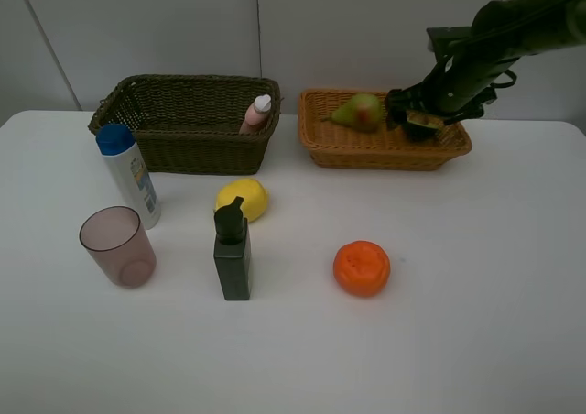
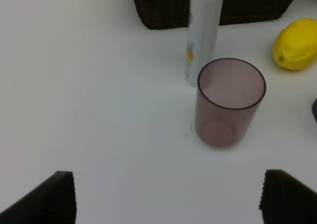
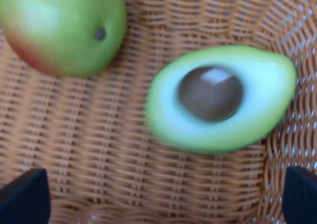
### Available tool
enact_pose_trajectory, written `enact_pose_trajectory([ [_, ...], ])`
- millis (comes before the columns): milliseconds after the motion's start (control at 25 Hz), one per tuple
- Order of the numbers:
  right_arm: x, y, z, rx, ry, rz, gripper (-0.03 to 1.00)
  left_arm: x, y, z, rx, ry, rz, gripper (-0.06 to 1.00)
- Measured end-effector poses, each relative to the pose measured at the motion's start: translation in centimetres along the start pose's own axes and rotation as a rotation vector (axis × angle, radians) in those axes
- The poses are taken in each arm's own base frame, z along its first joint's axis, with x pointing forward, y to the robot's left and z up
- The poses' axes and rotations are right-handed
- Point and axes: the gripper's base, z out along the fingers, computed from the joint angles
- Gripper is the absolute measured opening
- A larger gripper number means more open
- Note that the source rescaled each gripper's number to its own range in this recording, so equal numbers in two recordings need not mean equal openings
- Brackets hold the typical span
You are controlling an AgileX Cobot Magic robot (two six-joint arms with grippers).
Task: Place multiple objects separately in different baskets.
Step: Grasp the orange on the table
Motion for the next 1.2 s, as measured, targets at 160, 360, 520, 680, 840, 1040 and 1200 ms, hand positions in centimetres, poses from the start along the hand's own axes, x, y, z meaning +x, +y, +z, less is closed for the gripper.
enact_pose_trajectory([
  [160, -0.2, 0.2, -1.0, -0.012, 0.008, -0.022, 0.98, 0.0, 0.0, 0.0, 0.000, 0.000, 0.000, 1.00],
  [360, -0.3, 1.1, -2.9, -0.024, 0.045, -0.051, 0.98, 0.0, 0.0, 0.0, 0.000, 0.000, 0.000, 1.00],
  [520, 0.0, 2.3, -4.0, -0.041, 0.090, -0.093, 0.98, 0.0, 0.0, 0.0, 0.000, 0.000, 0.000, 1.00],
  [680, 1.1, 4.1, -5.6, -0.073, 0.099, -0.142, 0.98, 0.0, 0.0, 0.0, 0.000, 0.000, 0.000, 1.00],
  [840, 3.2, 5.1, -7.3, -0.102, 0.120, -0.154, 0.98, 0.0, 0.0, 0.0, 0.000, 0.000, 0.000, 1.00],
  [1040, 5.6, 6.6, -9.1, -0.148, 0.149, -0.167, 0.98, 0.0, 0.0, 0.0, 0.000, 0.000, 0.000, 1.00],
  [1200, 7.0, 8.4, -10.2, -0.184, 0.159, -0.214, 0.98, 0.0, 0.0, 0.0, 0.000, 0.000, 0.000, 1.00],
])
